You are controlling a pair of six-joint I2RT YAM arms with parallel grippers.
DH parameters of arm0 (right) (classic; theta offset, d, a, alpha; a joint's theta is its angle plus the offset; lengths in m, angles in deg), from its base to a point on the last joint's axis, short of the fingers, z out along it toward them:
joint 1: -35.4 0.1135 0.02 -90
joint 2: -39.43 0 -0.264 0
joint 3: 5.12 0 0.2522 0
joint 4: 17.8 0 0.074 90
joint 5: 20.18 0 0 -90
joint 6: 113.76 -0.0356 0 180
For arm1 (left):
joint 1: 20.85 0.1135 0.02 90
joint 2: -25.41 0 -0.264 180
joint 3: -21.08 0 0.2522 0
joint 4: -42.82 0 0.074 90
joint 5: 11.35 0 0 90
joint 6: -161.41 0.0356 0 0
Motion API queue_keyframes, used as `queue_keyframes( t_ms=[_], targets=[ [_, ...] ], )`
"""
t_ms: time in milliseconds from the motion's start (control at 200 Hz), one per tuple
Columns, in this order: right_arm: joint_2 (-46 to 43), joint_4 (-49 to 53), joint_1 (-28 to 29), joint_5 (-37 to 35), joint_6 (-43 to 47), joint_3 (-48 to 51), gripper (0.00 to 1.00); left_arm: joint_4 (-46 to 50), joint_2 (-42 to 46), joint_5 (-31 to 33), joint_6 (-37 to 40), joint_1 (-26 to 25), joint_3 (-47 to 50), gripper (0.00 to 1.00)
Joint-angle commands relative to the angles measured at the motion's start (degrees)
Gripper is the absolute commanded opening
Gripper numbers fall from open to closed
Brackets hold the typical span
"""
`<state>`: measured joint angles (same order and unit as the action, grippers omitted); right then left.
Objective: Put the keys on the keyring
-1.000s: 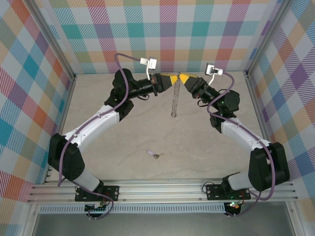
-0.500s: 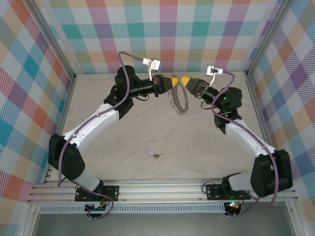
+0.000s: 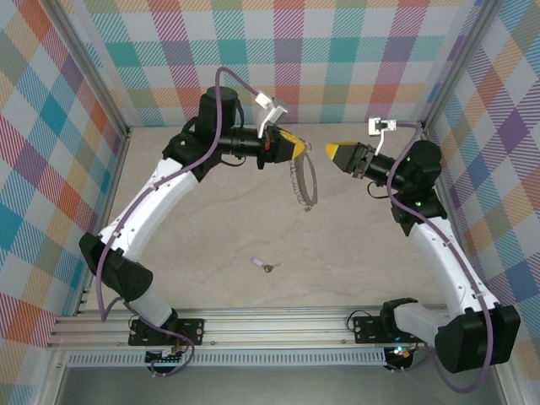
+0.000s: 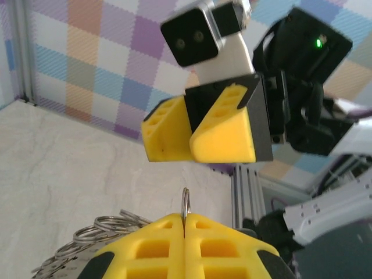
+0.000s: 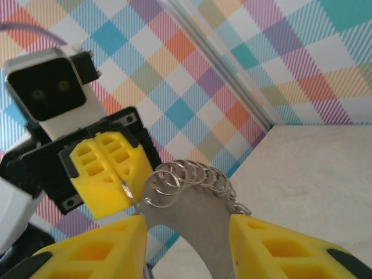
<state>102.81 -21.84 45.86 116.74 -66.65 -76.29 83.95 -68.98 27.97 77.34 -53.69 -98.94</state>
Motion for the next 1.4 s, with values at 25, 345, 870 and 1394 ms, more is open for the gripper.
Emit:
queue_keyframes(
  t_ms=[25,345,870,1394],
  targets=[
    [1.0,1.5,-0.2,8.2,3.5,-2.7,0.41,12.5,-2.6,-4.6,9.1,0.7,-4.9,0.0],
    [4.0,3.8,1.9,11.3,5.7,-5.8,0.4,15.2,-4.3,-7.1,11.6,0.8,-6.8,0.0],
    [7.5,6.1,5.0,11.3,8.3,-7.4,0.21,17.2,-5.6,-8.6,13.2,0.9,-8.8,0.0],
    [6.9,8.4,5.8,12.1,10.1,-7.2,0.33,18.2,-6.8,-9.8,13.7,1.0,-9.7,0.0]
  ],
)
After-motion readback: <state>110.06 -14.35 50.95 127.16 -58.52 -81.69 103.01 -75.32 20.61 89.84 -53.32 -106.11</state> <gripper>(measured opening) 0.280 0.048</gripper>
